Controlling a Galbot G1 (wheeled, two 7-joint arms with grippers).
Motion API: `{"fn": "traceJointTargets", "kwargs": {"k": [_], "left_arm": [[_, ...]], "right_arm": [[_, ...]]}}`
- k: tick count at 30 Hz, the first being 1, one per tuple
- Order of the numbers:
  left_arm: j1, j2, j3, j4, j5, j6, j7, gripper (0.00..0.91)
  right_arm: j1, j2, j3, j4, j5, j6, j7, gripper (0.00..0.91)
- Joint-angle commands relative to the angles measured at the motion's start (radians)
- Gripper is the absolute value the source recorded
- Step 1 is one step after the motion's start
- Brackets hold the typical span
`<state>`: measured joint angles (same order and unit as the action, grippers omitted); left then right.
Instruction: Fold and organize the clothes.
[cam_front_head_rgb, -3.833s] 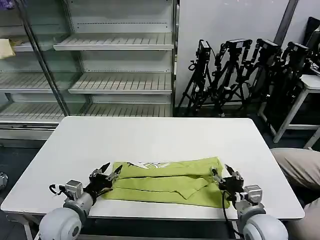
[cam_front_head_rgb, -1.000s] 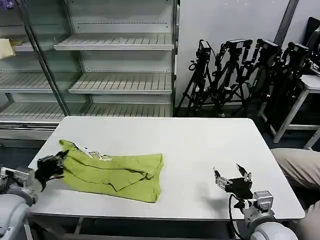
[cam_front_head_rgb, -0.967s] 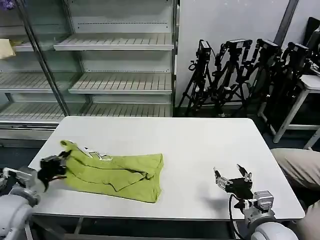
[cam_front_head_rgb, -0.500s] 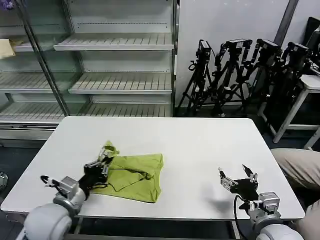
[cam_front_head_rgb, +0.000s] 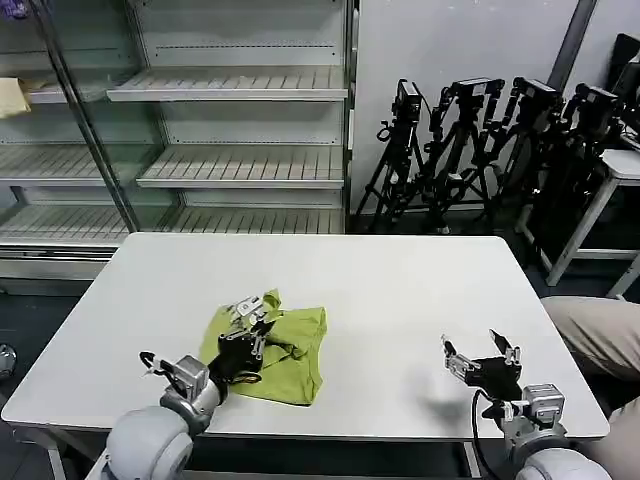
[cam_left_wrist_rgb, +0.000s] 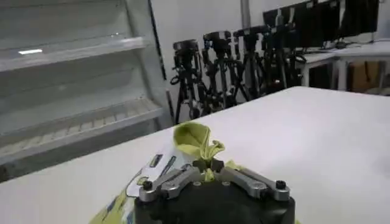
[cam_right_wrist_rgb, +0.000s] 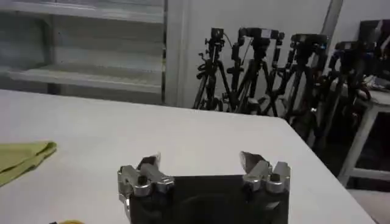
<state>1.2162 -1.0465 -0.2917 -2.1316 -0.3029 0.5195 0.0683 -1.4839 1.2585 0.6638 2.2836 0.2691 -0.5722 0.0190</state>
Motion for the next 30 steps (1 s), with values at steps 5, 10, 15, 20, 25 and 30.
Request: {"fn": "traceJointTargets", "kwargs": {"k": [5,10,15,20,25,30], "left_arm": [[-0.044,-0.024,0.065,0.051,-0.015,0.023,-0.018,0.01],[-0.051,-0.031,0.07,0.065,-0.018,0.027,-0.04,0.907],[-0.048,-0.048,0.087,0.02,-0.082,0.01,-0.06,0.907],[-0.06,-0.094,0.081,-0.014,-0.138,-0.013,-0.076,0.907],[-0.048,-0.096,0.011,-0.04,-0.15,-0.05,-0.076,0.907],[0.016,-0.045,-0.102,-0.014,-0.081,-0.093,-0.082,0.907]], "right_arm": [[0.001,-0.002,0.001,0.0,0.0,-0.001,-0.001,0.907],[-0.003,-0.003,0.004,0.003,0.0,0.0,-0.002,0.907],[-0.004,-0.001,0.004,0.0,0.0,0.001,-0.002,0.907],[-0.002,0.004,-0.001,0.0,-0.002,0.001,-0.003,0.907],[-0.005,0.002,-0.002,0.002,-0.003,0.003,-0.005,0.907],[-0.009,-0.001,0.005,0.008,0.0,0.008,-0.008,0.907]]}}
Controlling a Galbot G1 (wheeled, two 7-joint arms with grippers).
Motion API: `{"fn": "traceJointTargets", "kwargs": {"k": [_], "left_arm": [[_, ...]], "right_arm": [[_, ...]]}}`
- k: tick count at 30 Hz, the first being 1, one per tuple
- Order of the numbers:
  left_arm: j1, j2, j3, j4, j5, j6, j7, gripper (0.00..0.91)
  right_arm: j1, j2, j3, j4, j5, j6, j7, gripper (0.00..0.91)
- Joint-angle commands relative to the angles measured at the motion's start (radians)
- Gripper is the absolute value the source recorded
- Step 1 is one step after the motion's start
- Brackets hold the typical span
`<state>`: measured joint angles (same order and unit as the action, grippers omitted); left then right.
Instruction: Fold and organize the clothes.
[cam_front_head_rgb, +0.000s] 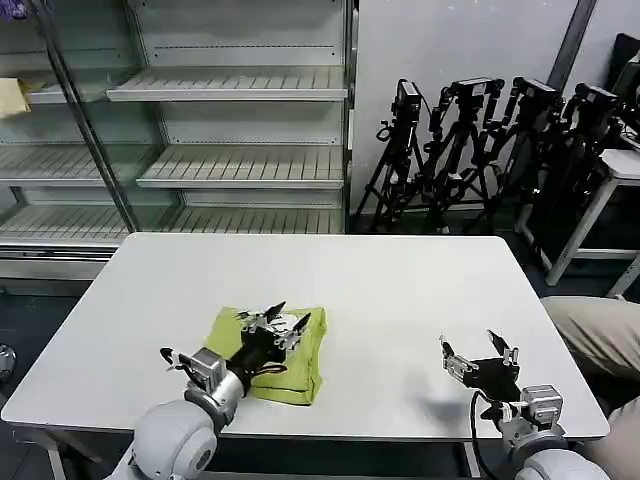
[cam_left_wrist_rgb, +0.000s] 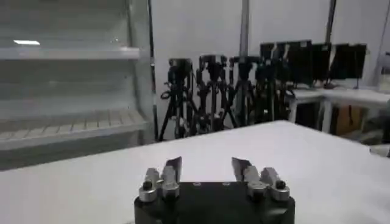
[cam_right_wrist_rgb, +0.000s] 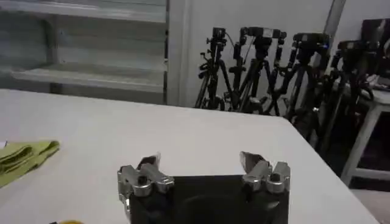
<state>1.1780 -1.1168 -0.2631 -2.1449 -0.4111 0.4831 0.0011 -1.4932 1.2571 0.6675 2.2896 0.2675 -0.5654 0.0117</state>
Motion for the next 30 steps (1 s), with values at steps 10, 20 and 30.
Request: {"fn": "traceJointTargets", "kwargs": {"k": [10,20,30], "left_arm": [[0.128,-0.012,-0.249,0.157,0.019,0.084,-0.124,0.907],[0.096,-0.036,-0.24,0.21,-0.019,0.093,-0.092,0.907],[0.084,-0.041,-0.227,0.237,-0.026,0.092,-0.07,0.01]], "right_arm": [[0.001,0.001,-0.01,0.0,0.0,0.007,-0.001,0.907],[-0.012,-0.008,0.004,0.007,0.002,0.01,-0.002,0.907],[0.002,-0.005,-0.005,-0.002,0.002,0.008,-0.003,0.907]]}}
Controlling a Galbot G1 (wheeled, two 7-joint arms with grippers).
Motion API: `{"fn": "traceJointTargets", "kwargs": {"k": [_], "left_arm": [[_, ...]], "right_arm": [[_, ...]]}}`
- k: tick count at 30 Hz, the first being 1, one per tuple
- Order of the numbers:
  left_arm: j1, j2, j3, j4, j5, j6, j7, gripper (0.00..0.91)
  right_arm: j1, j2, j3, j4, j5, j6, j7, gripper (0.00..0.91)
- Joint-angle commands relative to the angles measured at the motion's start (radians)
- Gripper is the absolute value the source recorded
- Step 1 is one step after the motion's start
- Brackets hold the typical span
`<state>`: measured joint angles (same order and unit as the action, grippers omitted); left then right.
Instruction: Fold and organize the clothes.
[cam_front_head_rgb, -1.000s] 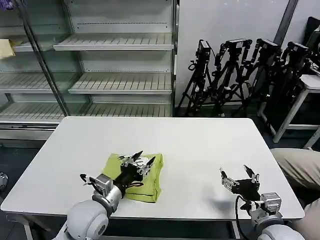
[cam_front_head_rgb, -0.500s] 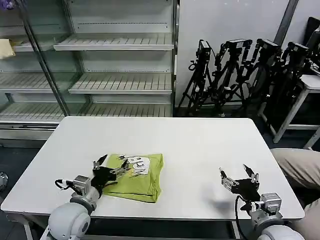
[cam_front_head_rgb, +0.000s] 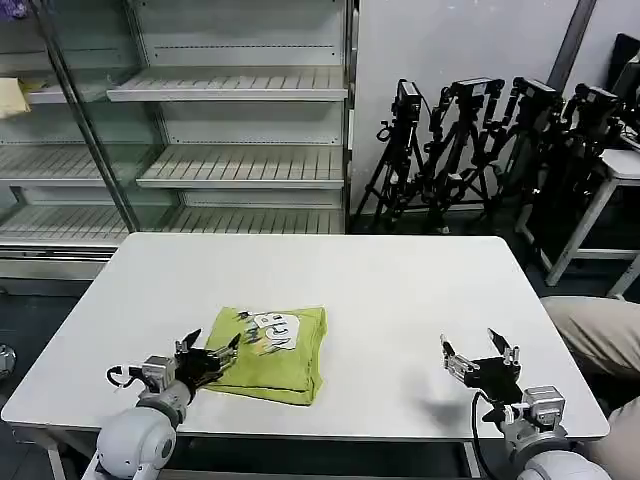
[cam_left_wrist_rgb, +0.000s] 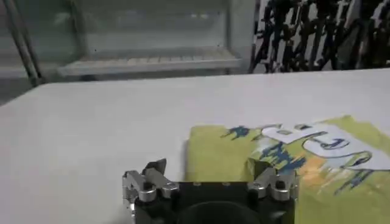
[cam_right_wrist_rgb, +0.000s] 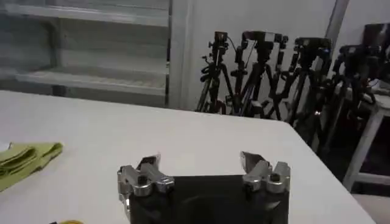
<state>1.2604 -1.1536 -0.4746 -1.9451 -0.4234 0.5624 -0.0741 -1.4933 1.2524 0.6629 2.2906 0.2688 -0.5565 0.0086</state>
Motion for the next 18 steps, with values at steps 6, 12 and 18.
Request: {"fn": "traceJointTargets", "kwargs": {"k": [6,12,18], "left_arm": [[0.015,-0.001,-0.008,0.032,-0.022,0.014,0.011,0.01],[0.012,-0.009,-0.005,0.033,-0.024,0.013,0.023,0.01],[0.002,0.008,-0.016,0.042,0.012,0.007,0.034,0.01]], "right_arm": [[0.006,0.002,-0.005,-0.006,0.0,-0.002,0.001,0.907],[0.007,0.001,-0.008,-0.005,0.0,-0.003,0.001,0.907],[-0.001,0.002,-0.011,0.002,-0.001,-0.003,0.001,0.907]]}}
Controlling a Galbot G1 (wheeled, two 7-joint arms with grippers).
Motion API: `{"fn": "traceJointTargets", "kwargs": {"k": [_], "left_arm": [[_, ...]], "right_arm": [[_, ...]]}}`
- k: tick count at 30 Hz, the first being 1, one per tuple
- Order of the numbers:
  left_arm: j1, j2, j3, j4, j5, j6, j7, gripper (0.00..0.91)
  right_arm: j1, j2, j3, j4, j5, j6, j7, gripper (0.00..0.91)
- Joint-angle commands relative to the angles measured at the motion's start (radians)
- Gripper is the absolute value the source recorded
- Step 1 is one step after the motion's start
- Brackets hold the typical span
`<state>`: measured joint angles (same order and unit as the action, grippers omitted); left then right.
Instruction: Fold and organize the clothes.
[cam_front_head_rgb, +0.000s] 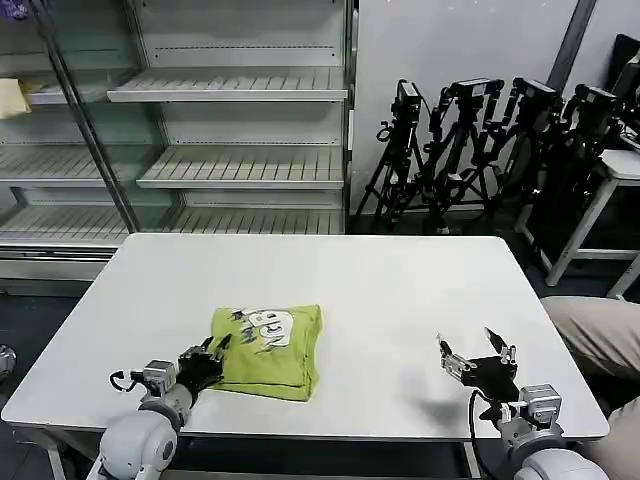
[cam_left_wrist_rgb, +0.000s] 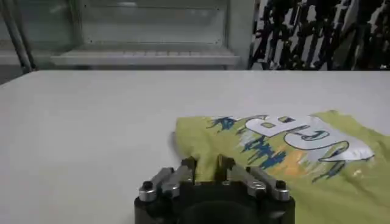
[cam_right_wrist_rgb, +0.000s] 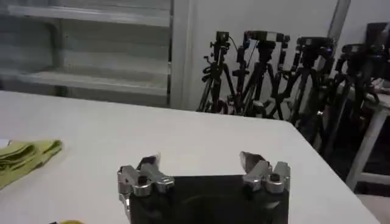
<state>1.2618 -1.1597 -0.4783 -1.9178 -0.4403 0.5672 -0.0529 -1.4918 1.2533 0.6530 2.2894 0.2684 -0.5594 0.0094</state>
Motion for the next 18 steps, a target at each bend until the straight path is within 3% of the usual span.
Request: {"fn": "traceJointTargets", "kwargs": {"k": [1,3,9,10,13,16,18], "left_arm": [[-0.003,0.038,-0.023,0.021,0.081,-0.015,0.029,0.01],[-0.008,0.09,-0.049,0.029,0.118,-0.031,0.057,0.01],[0.009,0.37,-0.29,0.035,0.108,-0.03,0.169,0.01],[0.029,0.456,-0.355,0.037,0.088,-0.031,0.194,0.01],[0.062,0.599,-0.485,0.064,0.071,-0.039,0.26,0.01],[0.057,0.688,-0.548,0.094,0.051,-0.04,0.295,0.01],[0.049,0.709,-0.559,0.078,0.035,-0.037,0.297,0.01]], "right_arm": [[-0.004,0.001,-0.001,0.005,-0.001,0.0,0.0,0.907],[-0.005,0.0,-0.001,0.006,-0.001,0.001,0.0,0.907],[-0.002,-0.001,-0.003,0.007,0.0,0.004,-0.002,0.907],[0.001,0.001,-0.007,0.005,0.0,0.005,-0.002,0.907],[0.013,0.004,-0.018,0.0,-0.001,0.006,-0.002,0.907],[0.023,0.009,-0.028,0.0,-0.001,0.005,-0.001,0.907],[0.025,0.01,-0.029,0.003,-0.001,0.005,-0.001,0.907]]}}
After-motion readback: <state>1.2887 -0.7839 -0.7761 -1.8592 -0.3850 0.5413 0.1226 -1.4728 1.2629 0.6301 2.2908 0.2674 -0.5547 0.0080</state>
